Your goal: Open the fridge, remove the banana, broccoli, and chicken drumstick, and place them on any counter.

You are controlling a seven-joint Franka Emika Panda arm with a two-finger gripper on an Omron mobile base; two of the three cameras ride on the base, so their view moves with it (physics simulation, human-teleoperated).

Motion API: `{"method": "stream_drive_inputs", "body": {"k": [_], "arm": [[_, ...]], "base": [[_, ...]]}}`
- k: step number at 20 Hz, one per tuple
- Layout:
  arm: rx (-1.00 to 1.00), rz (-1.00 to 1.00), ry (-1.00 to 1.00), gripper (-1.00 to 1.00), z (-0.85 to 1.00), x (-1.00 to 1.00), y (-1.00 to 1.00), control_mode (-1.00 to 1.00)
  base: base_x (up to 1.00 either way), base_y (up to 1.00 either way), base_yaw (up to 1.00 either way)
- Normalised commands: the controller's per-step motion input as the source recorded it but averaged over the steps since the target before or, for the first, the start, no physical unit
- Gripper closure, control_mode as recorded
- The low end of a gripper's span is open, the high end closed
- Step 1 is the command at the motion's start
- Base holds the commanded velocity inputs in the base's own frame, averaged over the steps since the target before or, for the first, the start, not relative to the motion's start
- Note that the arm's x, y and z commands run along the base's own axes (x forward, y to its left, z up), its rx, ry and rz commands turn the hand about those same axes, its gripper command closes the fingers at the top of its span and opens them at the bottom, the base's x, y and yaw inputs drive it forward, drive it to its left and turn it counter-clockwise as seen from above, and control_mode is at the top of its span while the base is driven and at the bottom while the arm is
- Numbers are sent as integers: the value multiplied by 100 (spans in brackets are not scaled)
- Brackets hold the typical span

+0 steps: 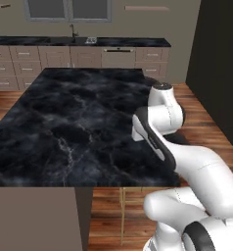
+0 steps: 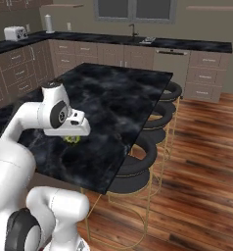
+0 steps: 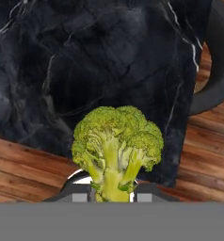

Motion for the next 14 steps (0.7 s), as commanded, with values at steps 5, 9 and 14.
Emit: {"method": "stream_drive_inputs", "body": {"k": [5, 9, 14], "arm": [[0, 0, 0, 100, -48, 90, 0, -100], [0, 0, 0, 100, -48, 57, 0, -100], [1, 0, 0, 100, -69, 13, 0, -100]], "base": [[0, 0, 0], [0, 0, 0], [0, 0, 0]]}}
